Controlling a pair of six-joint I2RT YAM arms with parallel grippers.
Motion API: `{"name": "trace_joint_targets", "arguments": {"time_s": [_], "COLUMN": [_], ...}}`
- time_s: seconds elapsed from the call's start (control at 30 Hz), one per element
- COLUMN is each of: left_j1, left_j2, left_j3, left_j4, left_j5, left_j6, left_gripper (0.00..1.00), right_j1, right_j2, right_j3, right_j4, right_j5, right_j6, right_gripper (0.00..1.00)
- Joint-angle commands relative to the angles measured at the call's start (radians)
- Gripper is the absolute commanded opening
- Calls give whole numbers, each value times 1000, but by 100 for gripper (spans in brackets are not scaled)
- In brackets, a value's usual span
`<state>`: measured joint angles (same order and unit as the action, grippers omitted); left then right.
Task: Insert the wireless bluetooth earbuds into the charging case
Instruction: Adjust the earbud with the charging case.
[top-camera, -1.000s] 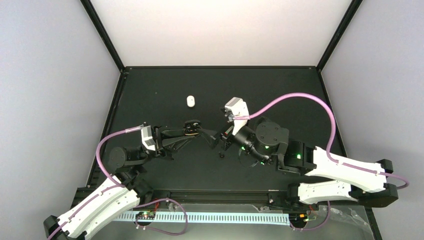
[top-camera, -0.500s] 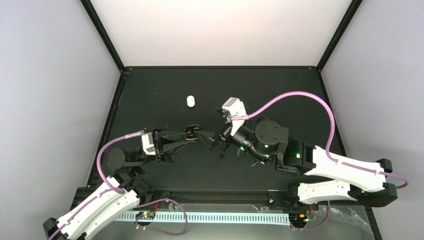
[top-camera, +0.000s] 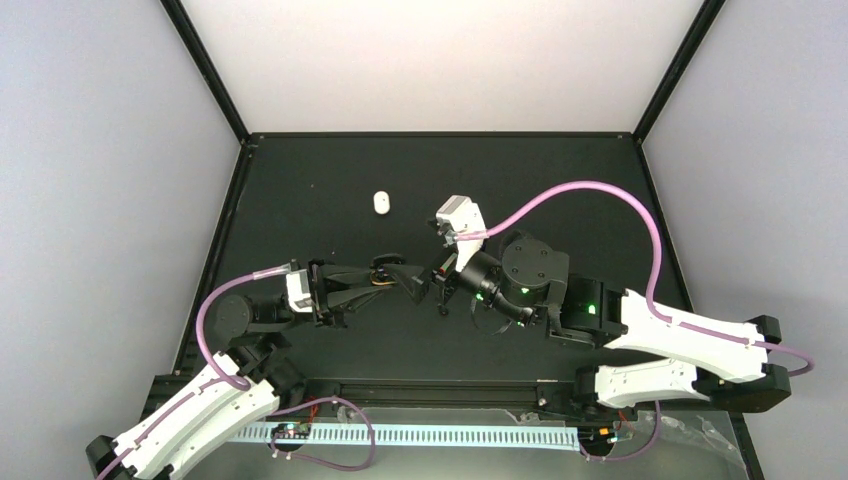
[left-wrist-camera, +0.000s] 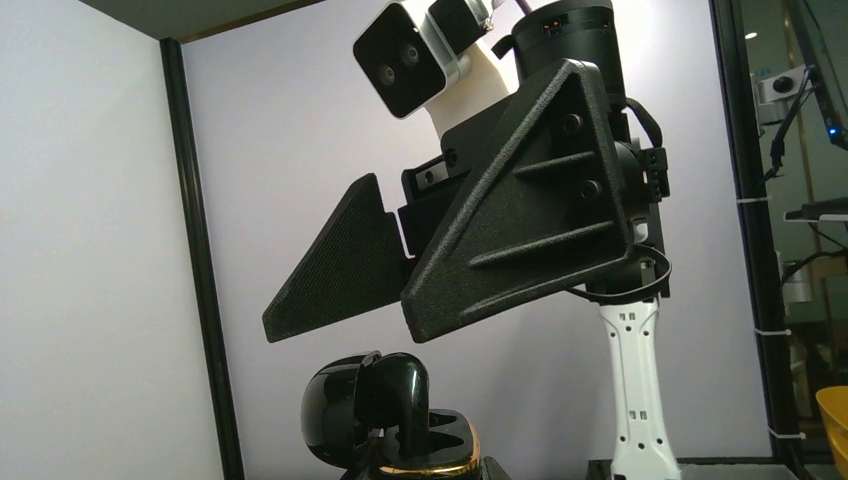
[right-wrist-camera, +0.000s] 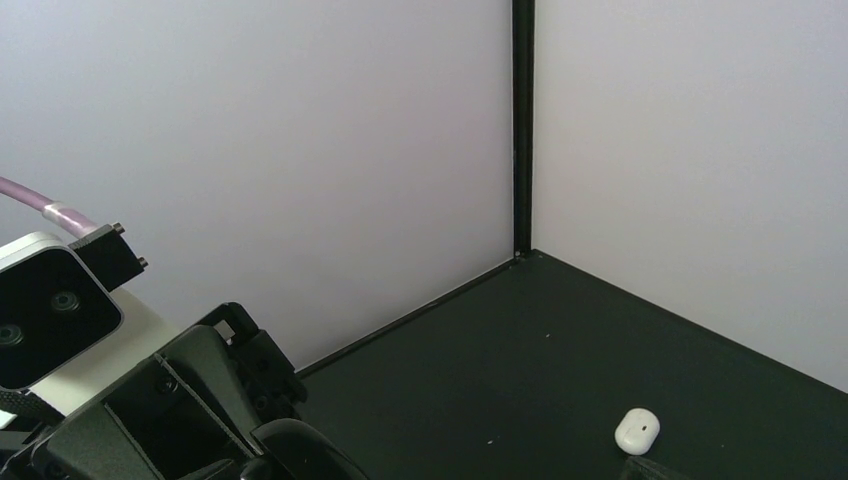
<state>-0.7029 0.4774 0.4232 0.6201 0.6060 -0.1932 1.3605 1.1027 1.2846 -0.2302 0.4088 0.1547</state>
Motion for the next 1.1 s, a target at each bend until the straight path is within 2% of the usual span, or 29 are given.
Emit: {"name": "trace_joint_targets", "arguments": {"time_s": [0.0, 0.3, 1.07], "left_j1": [-8, -8, -9], "left_j2": [3, 15, 5], "left_j3": [46, 43, 40], "left_j4": [1, 16, 25], "left_j5": [19, 28, -6], "left_j6": [18, 2, 0], "left_gripper": [1, 1, 2], "right_j1": [-5, -7, -6], "right_j2": [-2, 45, 42], "right_j3": [27, 80, 59], "right_j4": [6, -37, -81], "right_j5": [9, 44, 32], "right_j6": [-17, -25, 5], "right_gripper": [100, 100, 100]}}
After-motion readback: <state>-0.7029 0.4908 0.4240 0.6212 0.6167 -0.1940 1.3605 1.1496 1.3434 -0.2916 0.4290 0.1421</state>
